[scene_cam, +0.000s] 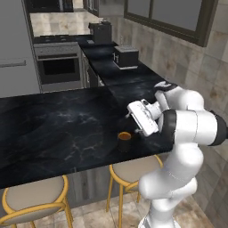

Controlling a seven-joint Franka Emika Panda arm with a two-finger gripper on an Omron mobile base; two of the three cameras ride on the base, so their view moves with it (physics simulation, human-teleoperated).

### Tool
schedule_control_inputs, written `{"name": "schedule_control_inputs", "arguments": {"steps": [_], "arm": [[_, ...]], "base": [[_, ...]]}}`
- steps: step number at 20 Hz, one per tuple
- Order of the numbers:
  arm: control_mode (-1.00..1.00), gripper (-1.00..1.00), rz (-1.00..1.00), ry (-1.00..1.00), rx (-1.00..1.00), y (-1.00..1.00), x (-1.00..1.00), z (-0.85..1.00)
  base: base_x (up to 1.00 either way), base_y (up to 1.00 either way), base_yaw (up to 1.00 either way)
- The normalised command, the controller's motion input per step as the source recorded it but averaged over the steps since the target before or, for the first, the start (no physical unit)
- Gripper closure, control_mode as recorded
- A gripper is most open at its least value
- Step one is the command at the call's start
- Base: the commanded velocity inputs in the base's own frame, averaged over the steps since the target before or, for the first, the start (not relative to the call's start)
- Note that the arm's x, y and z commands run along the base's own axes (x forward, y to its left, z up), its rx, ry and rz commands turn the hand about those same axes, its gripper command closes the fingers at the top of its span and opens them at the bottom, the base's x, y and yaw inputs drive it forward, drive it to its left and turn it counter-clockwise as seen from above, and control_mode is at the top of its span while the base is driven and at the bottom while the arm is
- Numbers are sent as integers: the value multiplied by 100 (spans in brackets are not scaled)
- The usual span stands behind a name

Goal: Pick up the marshmallow and place it in the cup of hot chocolate on the dining counter.

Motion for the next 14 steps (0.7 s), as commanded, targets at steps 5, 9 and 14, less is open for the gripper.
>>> {"name": "schedule_control_inputs", "arguments": {"steps": [5,9,14], "arm": [[-100,-100,0,-42,0,12,-78,84],[-100,-100,0,-19,0,7,-63,96],[-100,-100,0,-25,0,0,-80,100]], "base": [[0,0,0],[0,0,0],[0,0,0]]}}
